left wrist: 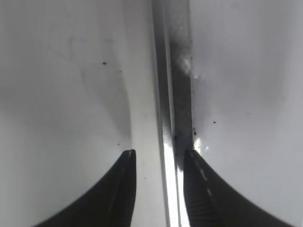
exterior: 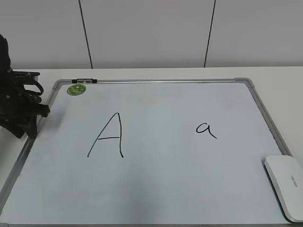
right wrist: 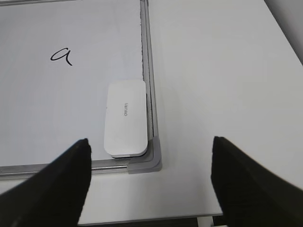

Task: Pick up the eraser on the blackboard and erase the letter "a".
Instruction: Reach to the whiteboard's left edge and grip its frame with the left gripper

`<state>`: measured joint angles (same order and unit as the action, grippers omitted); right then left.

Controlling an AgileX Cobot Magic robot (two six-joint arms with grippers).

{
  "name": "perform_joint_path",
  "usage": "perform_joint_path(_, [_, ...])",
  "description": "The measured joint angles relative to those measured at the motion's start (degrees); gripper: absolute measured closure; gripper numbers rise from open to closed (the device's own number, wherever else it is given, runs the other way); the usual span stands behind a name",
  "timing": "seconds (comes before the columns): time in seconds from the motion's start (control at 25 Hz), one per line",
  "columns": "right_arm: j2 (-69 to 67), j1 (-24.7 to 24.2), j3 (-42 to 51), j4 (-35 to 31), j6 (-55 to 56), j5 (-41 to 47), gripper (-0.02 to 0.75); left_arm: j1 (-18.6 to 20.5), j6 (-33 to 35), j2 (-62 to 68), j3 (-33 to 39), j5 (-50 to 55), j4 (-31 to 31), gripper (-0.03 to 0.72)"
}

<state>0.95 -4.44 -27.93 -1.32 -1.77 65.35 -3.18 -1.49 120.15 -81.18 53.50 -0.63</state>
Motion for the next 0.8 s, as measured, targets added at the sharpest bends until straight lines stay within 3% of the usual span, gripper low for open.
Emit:
perform_joint_path(0.44, [0.0, 0.0, 0.0, 0.0, 0.0, 0.0, 0.151, 0.0, 0.1, 1.3, -0.7, 0.2, -1.0, 0.459])
perform_joint_path(0.64, [0.0, 0.0, 0.0, 0.0, 0.0, 0.0, 0.152, 0.0, 0.1, 1.3, -0.7, 0.3, -1.7, 0.631])
perform_joint_path(0.8, [0.0, 0.0, 0.0, -0.1, 0.0, 0.0, 0.151, 0.0, 0.1, 1.3, -0.8, 0.3, -1.8, 0.656])
